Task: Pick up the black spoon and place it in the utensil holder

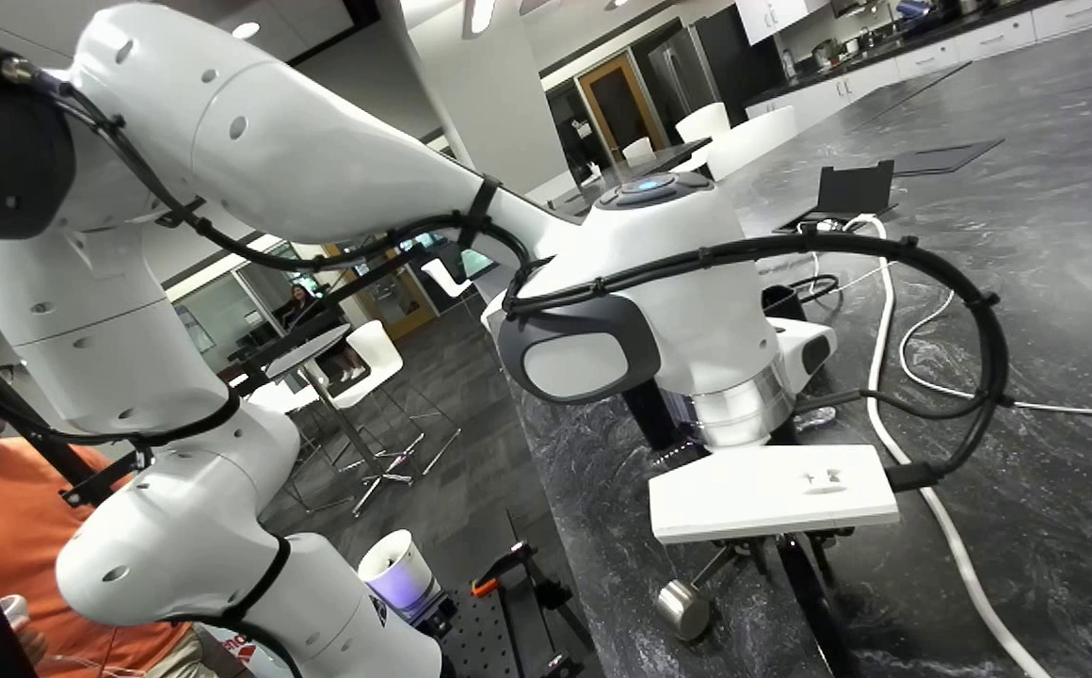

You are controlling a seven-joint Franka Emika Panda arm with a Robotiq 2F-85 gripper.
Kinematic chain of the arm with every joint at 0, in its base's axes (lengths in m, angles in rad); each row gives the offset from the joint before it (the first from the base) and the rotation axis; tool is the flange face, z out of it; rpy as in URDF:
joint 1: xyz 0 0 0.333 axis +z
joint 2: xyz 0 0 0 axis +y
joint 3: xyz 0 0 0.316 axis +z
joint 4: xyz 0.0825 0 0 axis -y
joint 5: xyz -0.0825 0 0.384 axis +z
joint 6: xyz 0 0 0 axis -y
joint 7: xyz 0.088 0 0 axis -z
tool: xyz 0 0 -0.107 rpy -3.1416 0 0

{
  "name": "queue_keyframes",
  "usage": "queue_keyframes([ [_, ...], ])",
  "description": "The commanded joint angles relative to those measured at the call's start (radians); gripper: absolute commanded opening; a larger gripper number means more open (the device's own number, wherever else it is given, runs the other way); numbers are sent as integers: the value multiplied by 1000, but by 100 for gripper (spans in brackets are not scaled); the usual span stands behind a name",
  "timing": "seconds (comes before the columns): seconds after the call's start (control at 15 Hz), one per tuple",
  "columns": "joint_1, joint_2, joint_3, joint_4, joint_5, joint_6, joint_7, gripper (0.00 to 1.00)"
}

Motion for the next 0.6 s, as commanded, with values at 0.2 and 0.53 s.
queue_keyframes([
  [0.2,-4,-12,15,-7,-6,11,-2,1],
  [0.53,17,-130,-3,-39,-83,-77,40,6],
])
